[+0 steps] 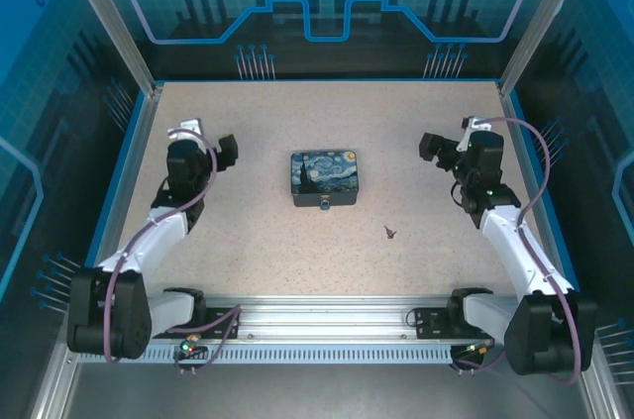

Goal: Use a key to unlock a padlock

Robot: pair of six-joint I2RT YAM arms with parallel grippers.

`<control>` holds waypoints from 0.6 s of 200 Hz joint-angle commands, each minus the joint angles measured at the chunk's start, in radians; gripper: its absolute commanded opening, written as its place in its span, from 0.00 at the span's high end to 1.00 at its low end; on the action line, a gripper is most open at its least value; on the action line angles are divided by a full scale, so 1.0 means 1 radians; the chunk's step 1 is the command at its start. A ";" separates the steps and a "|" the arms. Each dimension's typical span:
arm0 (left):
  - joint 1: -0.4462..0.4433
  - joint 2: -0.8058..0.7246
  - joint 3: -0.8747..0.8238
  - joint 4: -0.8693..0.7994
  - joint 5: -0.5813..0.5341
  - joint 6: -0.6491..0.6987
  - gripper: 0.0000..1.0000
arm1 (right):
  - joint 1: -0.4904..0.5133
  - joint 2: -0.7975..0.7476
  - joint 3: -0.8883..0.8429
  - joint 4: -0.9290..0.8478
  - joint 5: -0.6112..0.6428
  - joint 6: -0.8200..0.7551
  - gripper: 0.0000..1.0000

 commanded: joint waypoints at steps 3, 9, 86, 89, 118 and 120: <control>-0.055 -0.044 0.118 -0.361 0.057 -0.172 0.01 | 0.029 0.030 0.061 -0.239 -0.174 0.061 0.00; -0.072 -0.046 0.134 -0.391 0.074 -0.196 0.01 | 0.048 0.040 0.073 -0.263 -0.201 0.056 0.00; -0.335 0.054 0.230 -0.530 0.096 -0.406 0.01 | 0.379 0.177 0.079 -0.279 -0.220 0.240 0.02; -0.342 0.058 0.230 -0.530 0.091 -0.417 0.01 | 0.390 0.186 0.078 -0.272 -0.219 0.248 0.02; -0.386 0.109 0.227 -0.541 0.110 -0.485 0.01 | 0.457 0.266 0.084 -0.245 -0.226 0.309 0.03; -0.390 0.111 0.224 -0.538 0.114 -0.484 0.01 | 0.462 0.270 0.085 -0.241 -0.230 0.313 0.03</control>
